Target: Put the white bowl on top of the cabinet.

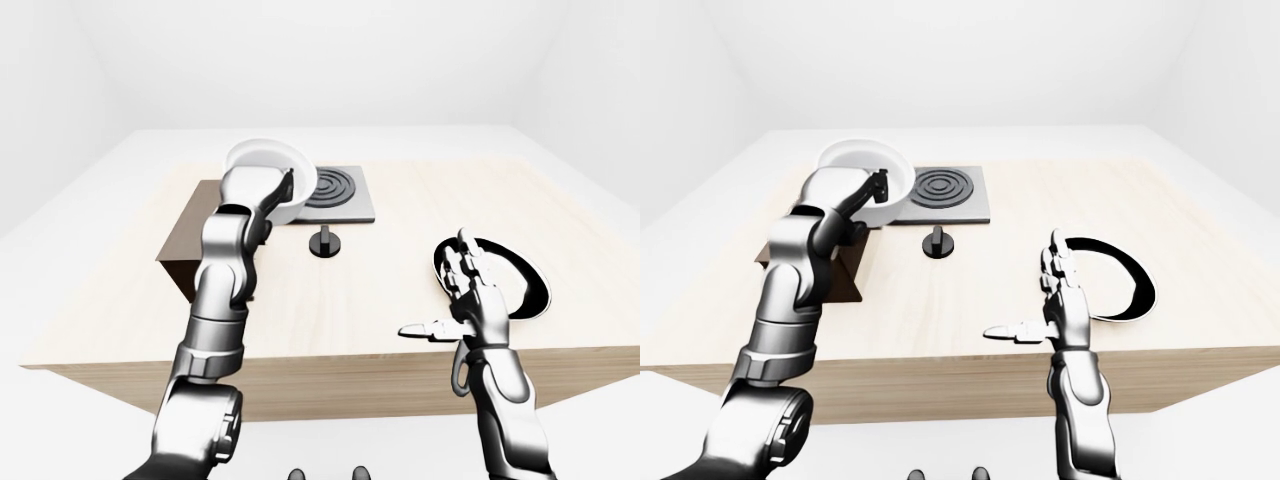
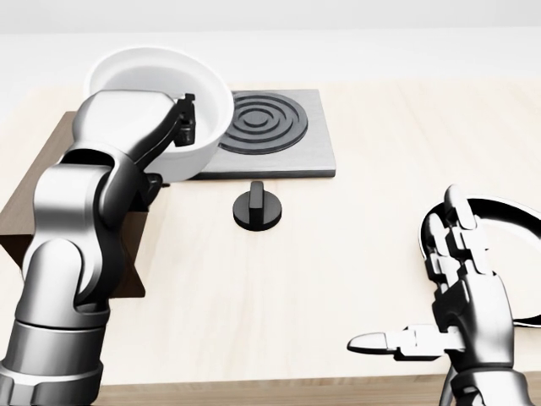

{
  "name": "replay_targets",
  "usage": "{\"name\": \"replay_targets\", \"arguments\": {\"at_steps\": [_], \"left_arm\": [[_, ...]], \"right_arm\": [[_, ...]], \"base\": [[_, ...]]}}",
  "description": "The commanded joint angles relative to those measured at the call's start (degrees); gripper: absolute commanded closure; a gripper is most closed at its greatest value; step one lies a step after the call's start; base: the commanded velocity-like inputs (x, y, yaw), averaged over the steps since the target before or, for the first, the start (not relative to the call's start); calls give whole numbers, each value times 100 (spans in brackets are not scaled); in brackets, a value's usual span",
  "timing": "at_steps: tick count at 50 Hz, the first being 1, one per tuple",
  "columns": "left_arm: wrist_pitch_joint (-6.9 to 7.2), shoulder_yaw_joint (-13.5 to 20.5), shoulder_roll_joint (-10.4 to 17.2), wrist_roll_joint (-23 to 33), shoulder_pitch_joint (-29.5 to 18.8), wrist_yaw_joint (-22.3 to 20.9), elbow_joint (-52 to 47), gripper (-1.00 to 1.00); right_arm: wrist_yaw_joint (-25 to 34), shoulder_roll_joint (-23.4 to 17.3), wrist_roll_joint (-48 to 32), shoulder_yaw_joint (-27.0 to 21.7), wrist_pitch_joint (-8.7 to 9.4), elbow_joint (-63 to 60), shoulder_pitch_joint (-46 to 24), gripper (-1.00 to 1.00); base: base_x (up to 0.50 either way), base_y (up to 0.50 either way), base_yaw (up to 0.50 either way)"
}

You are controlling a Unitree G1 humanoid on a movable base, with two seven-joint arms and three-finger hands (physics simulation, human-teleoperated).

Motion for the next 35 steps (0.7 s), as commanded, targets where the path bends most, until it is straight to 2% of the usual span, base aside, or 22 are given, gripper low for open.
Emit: {"name": "replay_targets", "arguments": {"at_steps": [1,5,13,23,35], "left_arm": [[0,239,383,-133,141,-55,-584,100],[0,327,478,-228,160,-59,-670,100],[0,580,784,-902,192,249,-805,100],[0,685,1162,-1373,276,332,-1027,100],[0,762,1298,-1932,218,889,-613,100]], "right_arm": [[-2,19,-47,53,-37,14,28,-100],[2,14,-26,36,-17,-14,32,-100],[-15,21,-50,53,-32,14,20,-100],[-4,20,-59,67,-41,-1,47,-100],[-6,32,-88,94,-88,41,49,-100]], "base": [[0,0,0],[0,0,0],[0,0,0],[0,0,0],[0,0,0]]}}
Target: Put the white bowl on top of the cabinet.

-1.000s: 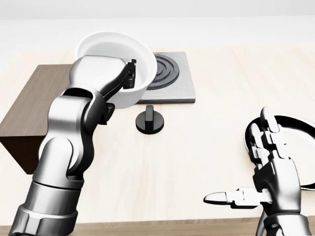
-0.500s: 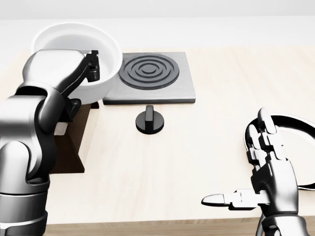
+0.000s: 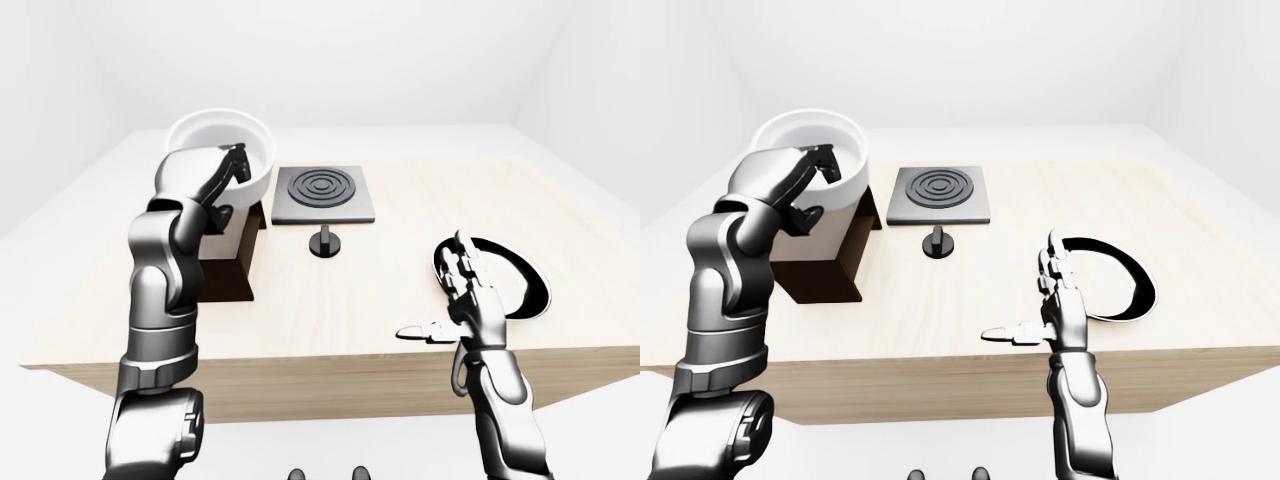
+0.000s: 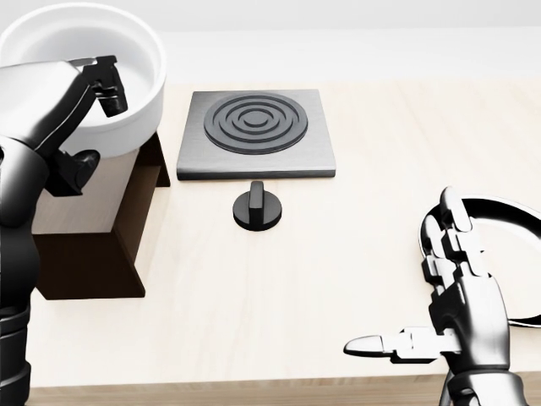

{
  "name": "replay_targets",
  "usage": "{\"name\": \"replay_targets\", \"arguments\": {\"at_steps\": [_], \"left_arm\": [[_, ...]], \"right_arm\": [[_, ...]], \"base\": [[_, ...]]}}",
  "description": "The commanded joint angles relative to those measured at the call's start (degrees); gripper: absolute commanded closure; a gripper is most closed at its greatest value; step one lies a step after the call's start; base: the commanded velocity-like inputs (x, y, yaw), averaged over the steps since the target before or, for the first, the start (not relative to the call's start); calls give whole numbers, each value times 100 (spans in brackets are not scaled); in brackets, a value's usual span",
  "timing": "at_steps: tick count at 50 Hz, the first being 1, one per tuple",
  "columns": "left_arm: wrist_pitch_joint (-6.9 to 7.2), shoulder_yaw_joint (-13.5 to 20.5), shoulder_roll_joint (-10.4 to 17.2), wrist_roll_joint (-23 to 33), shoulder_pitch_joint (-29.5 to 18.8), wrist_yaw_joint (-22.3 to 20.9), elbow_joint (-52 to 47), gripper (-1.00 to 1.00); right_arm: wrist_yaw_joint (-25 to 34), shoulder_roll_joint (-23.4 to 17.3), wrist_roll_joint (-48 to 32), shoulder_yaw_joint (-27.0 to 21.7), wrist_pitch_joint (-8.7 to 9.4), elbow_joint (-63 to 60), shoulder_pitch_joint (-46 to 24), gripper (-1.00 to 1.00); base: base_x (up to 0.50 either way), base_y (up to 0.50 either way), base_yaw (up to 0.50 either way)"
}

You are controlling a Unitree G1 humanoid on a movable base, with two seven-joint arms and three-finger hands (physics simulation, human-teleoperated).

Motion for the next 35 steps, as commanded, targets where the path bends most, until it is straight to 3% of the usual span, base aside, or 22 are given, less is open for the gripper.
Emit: {"name": "replay_targets", "arguments": {"at_steps": [1,9,10,20,35], "left_arm": [[0,137,220,-581,-78,647,120,100],[0,101,267,-708,-85,746,168,100],[0,153,308,-768,-78,958,398,100],[0,177,421,-1088,34,1474,753,100],[0,302,620,-1488,75,1893,1124,100]], "right_arm": [[0,4,-22,22,-29,28,3,-100],[-1,1,-20,18,-30,32,-1,-100],[0,8,-38,36,-56,45,11,-100],[11,2,-15,21,-39,4,33,-100],[12,11,-34,32,-48,-5,49,-100]], "base": [[0,0,0],[0,0,0],[0,0,0],[0,0,0],[0,0,0]]}}
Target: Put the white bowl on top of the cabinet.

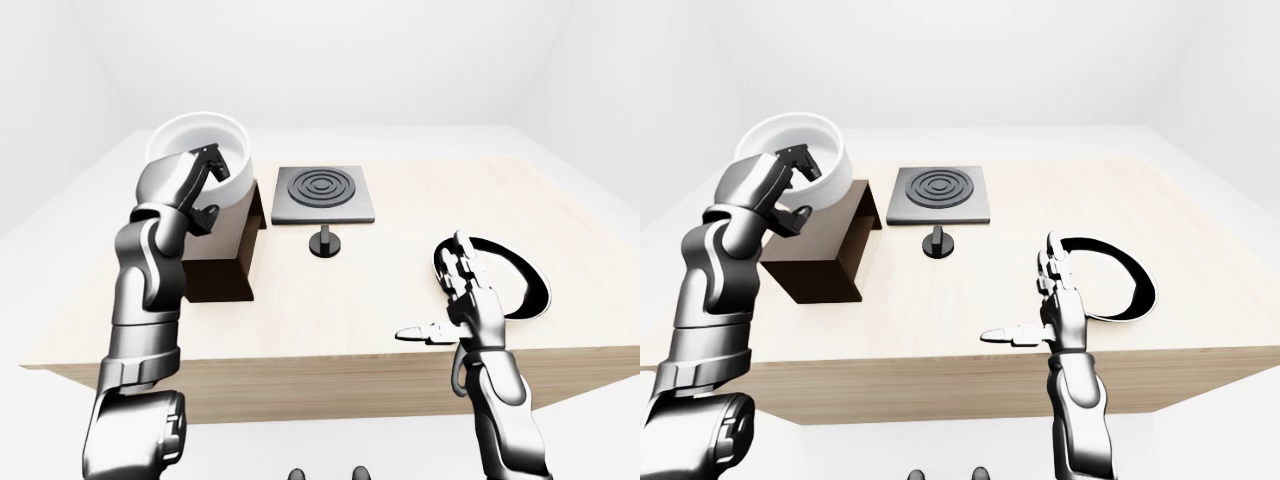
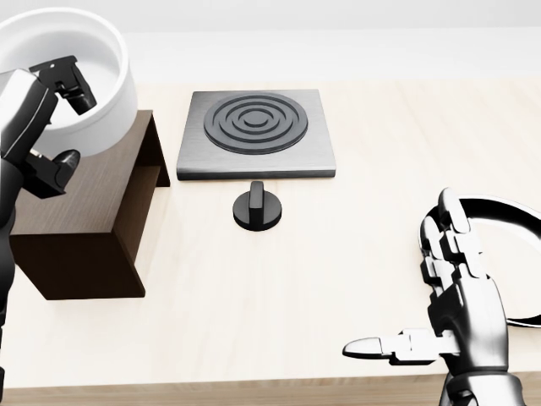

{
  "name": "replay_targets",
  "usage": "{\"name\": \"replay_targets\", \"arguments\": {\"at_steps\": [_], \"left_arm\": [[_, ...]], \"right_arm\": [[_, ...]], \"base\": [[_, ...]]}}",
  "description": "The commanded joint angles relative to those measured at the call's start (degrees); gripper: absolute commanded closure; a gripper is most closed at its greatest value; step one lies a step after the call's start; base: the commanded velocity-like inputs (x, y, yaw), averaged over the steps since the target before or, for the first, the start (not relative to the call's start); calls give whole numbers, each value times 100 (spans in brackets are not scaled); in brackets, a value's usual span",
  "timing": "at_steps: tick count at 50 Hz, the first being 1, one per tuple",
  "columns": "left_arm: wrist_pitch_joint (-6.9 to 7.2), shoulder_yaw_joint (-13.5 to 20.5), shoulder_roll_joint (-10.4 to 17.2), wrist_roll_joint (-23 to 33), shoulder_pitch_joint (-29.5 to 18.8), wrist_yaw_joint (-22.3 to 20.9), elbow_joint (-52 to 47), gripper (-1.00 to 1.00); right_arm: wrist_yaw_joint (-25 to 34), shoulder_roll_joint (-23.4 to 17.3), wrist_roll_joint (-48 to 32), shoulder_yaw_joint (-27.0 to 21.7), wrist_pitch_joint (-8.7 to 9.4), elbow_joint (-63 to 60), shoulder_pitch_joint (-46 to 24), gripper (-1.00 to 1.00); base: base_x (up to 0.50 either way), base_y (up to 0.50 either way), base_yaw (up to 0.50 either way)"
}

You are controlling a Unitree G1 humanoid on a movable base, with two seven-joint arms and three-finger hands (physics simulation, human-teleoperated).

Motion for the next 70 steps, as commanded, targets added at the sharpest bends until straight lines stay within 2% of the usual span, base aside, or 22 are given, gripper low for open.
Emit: {"name": "replay_targets", "arguments": {"at_steps": [1,18,27,41,62,70], "left_arm": [[0,134,135,-339,-41,635,201,100],[0,74,125,-453,-28,845,349,100],[0,71,97,-746,-117,1265,888,100],[0,74,135,-888,11,1400,940,100],[0,85,177,-991,59,1568,1078,100],[0,104,137,-1173,-7,1852,1444,100]], "right_arm": [[7,-1,5,-3,12,-33,19,-100],[5,3,-6,7,-3,-19,16,-100],[-6,5,-15,10,17,-34,12,-100],[-2,16,-21,15,42,-97,44,-100],[-15,16,-69,49,-51,28,13,-100],[-25,12,-72,61,-81,69,6,-100]], "base": [[0,0,0],[0,0,0],[0,0,0],[0,0,0],[0,0,0],[0,0,0]]}}
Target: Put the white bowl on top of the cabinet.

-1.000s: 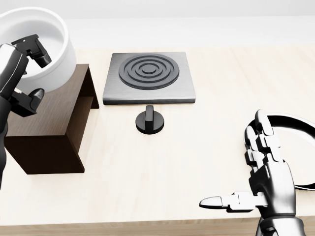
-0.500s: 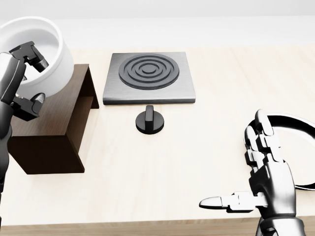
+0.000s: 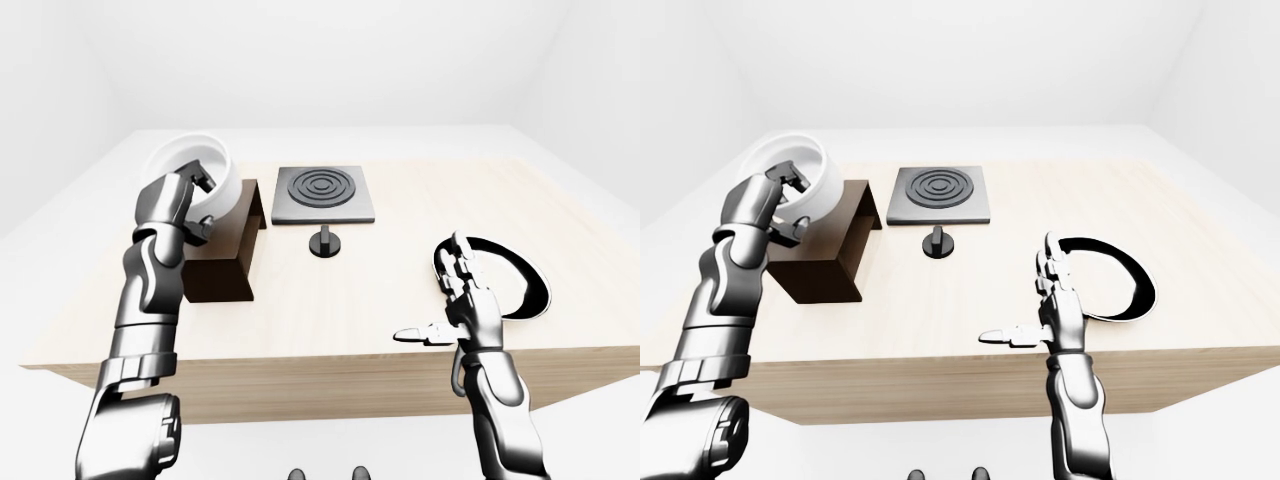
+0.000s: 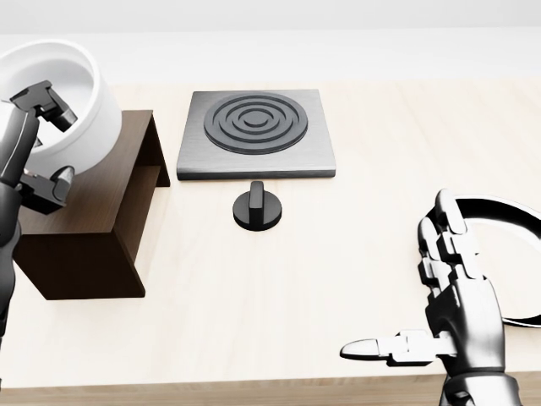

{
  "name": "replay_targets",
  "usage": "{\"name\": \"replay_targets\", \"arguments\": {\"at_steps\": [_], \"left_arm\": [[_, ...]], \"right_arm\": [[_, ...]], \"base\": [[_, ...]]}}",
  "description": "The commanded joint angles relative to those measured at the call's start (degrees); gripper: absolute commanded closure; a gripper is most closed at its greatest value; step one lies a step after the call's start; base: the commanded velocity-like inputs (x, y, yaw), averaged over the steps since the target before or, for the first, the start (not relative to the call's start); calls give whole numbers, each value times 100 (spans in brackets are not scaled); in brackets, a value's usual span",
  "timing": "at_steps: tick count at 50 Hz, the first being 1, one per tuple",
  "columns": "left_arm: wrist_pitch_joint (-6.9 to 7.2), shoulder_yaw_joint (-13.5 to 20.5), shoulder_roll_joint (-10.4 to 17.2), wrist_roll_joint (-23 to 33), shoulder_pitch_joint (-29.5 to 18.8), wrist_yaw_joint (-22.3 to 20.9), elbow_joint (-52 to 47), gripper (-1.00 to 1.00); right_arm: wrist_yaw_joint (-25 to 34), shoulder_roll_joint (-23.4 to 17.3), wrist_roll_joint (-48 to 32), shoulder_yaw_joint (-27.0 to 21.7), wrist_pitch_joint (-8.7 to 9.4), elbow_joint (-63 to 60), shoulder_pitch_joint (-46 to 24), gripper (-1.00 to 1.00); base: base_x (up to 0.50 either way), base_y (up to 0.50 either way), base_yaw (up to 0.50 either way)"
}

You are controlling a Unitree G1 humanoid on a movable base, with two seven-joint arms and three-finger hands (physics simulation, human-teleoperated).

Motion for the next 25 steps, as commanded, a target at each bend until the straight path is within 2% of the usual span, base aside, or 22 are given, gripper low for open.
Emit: {"name": "replay_targets", "arguments": {"at_steps": [1,25], "left_arm": [[0,81,-2,-159,-110,529,221,100],[0,-9,-14,-429,-218,883,734,100]], "right_arm": [[-10,-5,-8,10,-36,53,-14,-100],[-16,-1,-28,24,-38,30,4,-100]], "base": [[0,0,0],[0,0,0]]}}
